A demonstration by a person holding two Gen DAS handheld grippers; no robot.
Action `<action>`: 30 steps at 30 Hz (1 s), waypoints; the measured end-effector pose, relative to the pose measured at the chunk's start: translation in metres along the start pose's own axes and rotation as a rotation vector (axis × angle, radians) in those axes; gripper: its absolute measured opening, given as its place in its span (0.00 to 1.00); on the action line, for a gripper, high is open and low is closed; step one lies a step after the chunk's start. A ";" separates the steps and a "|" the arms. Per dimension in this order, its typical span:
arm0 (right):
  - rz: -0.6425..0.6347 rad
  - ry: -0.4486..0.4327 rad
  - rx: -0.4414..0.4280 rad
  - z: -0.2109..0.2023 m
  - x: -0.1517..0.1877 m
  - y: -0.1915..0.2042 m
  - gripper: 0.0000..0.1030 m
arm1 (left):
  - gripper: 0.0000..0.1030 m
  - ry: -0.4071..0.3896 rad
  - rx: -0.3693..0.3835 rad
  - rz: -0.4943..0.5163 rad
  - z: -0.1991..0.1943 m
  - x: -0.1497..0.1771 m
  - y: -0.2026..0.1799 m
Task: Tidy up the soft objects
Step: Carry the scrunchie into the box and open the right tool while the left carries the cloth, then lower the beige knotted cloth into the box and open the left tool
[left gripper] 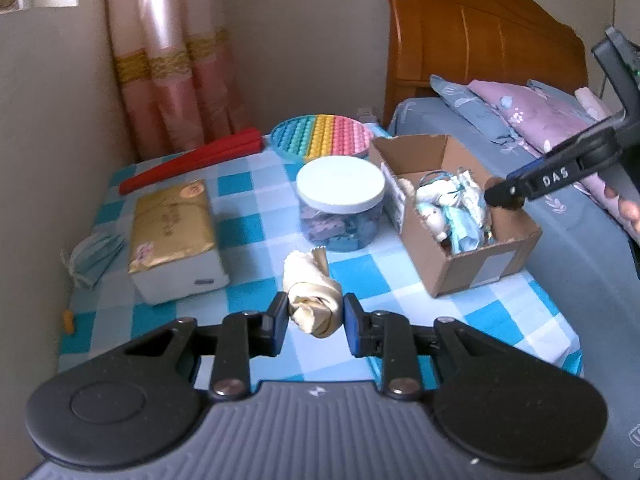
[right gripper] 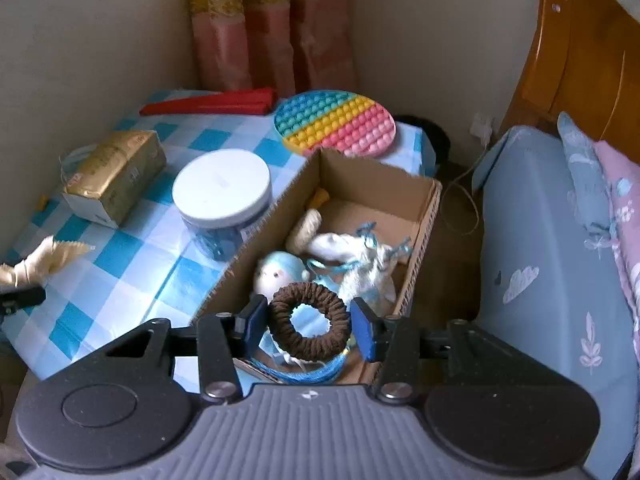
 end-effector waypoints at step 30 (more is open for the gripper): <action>0.089 -0.133 0.025 -0.020 0.060 0.030 1.00 | 0.55 -0.005 0.237 0.209 0.148 -0.158 -0.092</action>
Point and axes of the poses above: each gripper's, at about its wrist camera, not at the fingertips, and z roughly the way its jaws point, y to its left, x to its underside, the point moved 1 cm from there along z, roughly the way its jaws point, and after that the axes turned 4 degrees about x, right-handed, at the moved point
